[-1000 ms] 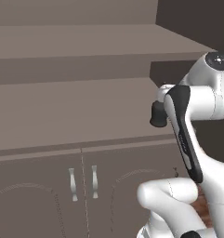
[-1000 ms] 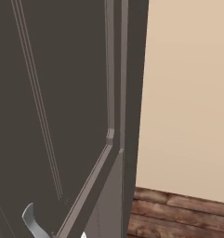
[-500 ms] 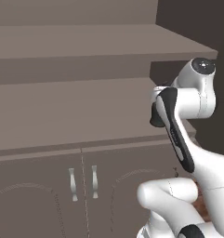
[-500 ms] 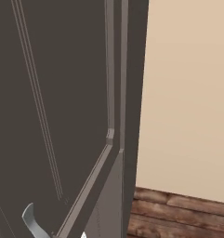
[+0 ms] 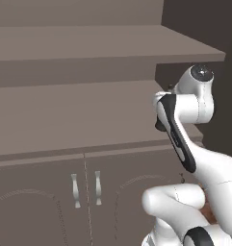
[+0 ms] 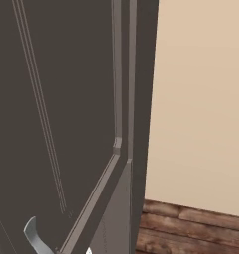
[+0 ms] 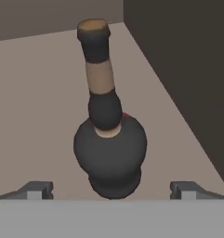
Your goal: There is a bowl on the dining counter. Grab a lemon wedge from the fridge and place it in the bowl. Then get the liquor bottle and glass cup from the cabinet and place them next to the bowl.
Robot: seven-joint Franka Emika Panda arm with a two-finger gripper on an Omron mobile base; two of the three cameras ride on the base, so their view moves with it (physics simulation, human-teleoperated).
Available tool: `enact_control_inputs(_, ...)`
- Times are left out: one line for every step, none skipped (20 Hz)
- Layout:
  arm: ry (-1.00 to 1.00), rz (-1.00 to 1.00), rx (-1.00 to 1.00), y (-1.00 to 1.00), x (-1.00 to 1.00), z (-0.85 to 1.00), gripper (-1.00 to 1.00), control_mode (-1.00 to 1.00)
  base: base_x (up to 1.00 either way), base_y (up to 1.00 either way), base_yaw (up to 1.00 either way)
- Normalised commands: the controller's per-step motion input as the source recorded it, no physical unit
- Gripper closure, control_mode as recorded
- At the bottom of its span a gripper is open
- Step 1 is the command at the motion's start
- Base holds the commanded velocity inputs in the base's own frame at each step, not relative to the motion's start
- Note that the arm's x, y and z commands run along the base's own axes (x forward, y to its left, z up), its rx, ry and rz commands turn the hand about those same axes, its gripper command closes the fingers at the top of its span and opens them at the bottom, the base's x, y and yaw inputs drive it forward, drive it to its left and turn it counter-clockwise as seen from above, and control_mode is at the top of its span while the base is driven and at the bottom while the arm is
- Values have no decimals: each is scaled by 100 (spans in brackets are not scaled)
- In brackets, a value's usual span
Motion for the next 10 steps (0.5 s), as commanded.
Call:
enact_control_inputs(-6, 0, 0, -10, 32, 0, -100, -100, 0, 0, 0)
enact_control_inputs(-4, 0, 0, -10, 30, 0, -100, -100, 0, 0, 0)
enact_control_inputs(0, 0, 0, -8, 36, -2, -100, -100, 0, 0, 0)
enact_control_inputs(-1, 0, 0, -12, 35, 0, -100, -100, 0, 0, 0)
enact_control_inputs(0, 0, 0, -15, 34, 0, -100, -100, 0, 0, 0)
enact_control_inputs(0, 0, 0, -16, 35, 0, -100, -100, 0, 0, 0)
enact_control_inputs(0, 0, 0, -19, 31, 0, -100, -100, 0, 0, 0)
enact_control_inputs(0, 0, 0, -18, 30, 0, -100, -100, 0, 0, 0)
enact_control_inputs(0, 0, 0, -12, 35, -10, -100, -100, 0, 0, 0)
enact_control_inputs(0, 0, 0, -6, 35, -19, -100, -100, 0, 0, 0)
